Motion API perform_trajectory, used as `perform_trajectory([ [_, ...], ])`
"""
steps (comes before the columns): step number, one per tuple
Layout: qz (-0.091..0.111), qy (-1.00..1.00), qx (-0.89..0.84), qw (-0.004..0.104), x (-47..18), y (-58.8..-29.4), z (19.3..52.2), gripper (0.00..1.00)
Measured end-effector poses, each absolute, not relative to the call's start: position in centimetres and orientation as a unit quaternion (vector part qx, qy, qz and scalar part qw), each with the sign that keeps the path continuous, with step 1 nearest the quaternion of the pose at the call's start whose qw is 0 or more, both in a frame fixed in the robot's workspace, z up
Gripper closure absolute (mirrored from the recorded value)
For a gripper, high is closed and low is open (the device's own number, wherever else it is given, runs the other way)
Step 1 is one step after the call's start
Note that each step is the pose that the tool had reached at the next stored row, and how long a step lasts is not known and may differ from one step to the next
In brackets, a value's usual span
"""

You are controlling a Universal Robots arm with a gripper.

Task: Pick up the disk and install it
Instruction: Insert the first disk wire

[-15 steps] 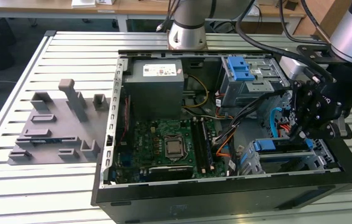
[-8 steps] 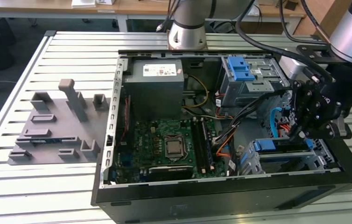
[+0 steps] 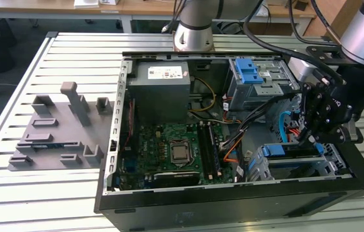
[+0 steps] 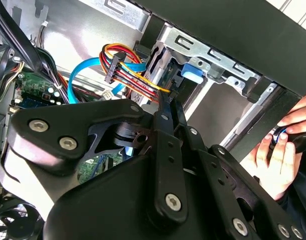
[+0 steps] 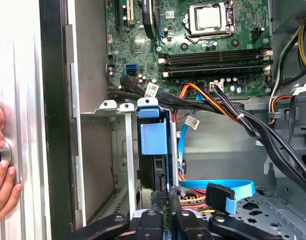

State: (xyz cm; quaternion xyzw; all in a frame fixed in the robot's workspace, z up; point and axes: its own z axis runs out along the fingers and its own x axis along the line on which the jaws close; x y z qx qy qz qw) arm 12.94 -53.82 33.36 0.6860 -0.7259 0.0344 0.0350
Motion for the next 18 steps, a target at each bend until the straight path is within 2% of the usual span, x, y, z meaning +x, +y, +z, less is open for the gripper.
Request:
perform_trajectory([
  [18,0.031,-0.728,0.684,0.035,13.11,-53.81,33.37,0.84],
])
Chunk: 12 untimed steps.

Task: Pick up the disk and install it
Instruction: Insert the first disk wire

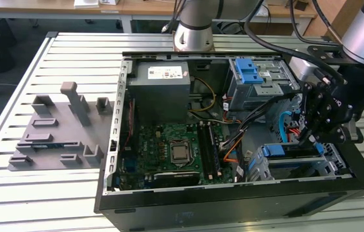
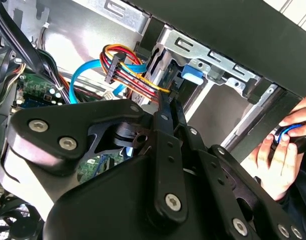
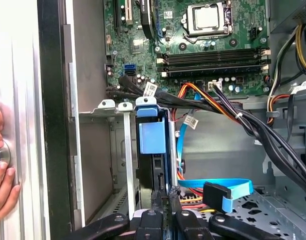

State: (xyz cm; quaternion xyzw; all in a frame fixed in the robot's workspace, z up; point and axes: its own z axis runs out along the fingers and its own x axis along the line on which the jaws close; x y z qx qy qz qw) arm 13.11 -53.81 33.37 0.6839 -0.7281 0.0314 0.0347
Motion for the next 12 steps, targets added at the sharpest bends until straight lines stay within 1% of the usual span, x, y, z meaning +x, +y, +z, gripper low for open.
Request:
perform_trajectory([
  [12,0.031,-0.728,0.684,0.035,13.12,-53.83,33.13,0.84],
])
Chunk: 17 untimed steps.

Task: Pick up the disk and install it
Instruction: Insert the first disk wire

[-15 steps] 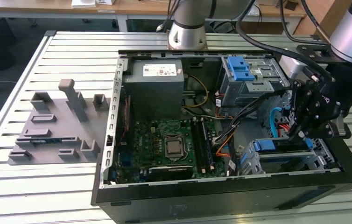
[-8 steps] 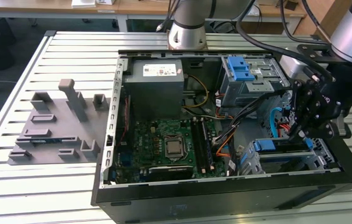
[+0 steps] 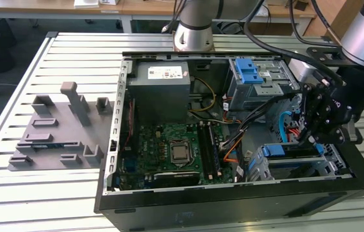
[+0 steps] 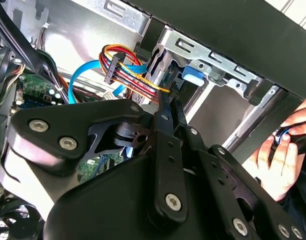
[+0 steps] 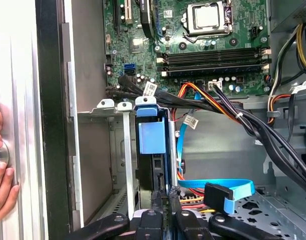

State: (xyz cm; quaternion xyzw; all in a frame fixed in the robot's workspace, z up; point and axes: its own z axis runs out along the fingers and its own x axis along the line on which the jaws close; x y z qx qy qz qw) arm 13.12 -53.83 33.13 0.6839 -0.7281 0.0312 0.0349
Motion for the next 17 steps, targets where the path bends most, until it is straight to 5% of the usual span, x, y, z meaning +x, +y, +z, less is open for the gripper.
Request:
perform_trajectory([
  [17,0.030,-0.728,0.684,0.036,13.13,-53.83,32.83,0.82],
])
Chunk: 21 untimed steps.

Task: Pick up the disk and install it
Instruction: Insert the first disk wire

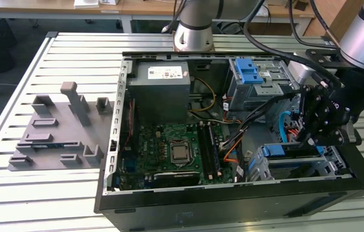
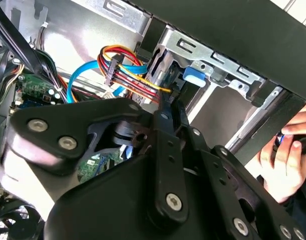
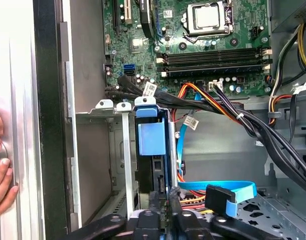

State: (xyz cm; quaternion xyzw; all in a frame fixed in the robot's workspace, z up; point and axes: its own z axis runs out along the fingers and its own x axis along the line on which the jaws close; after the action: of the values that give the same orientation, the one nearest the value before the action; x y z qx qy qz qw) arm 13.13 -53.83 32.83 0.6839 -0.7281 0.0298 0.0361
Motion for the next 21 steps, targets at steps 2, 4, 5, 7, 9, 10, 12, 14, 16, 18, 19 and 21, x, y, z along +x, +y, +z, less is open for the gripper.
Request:
perform_trajectory([
  [2,0.030,-0.728,0.684,0.036,13.1,-53.8,32.8,0.77],
  [4,0.030,-0.728,0.684,0.036,13.1,-53.8,33.0,0.70],
  [5,0.030,-0.728,0.684,0.036,13.1,-53.8,33.2,0.70],
  [7,0.029,-0.728,0.684,0.035,13.1,-53.8,33.6,0.70],
  [9,0.029,-0.728,0.684,0.035,13.1,-53.8,34.1,0.70],
  [10,0.029,-0.728,0.684,0.035,13.1,-53.8,34.2,0.70],
  [12,0.029,-0.728,0.684,0.035,13.1,-53.8,34.2,0.70],
  [14,0.029,-0.728,0.684,0.035,13.1,-53.8,34.2,0.72],
  [16,0.029,-0.728,0.684,0.035,13.1,-53.8,34.2,0.84],
  [18,0.029,-0.728,0.684,0.035,13.1,-53.8,34.2,0.89],
  [19,0.029,-0.728,0.684,0.035,13.1,-53.8,34.2,0.89],
  [21,0.029,-0.728,0.684,0.035,13.1,-53.8,34.2,0.89],
])
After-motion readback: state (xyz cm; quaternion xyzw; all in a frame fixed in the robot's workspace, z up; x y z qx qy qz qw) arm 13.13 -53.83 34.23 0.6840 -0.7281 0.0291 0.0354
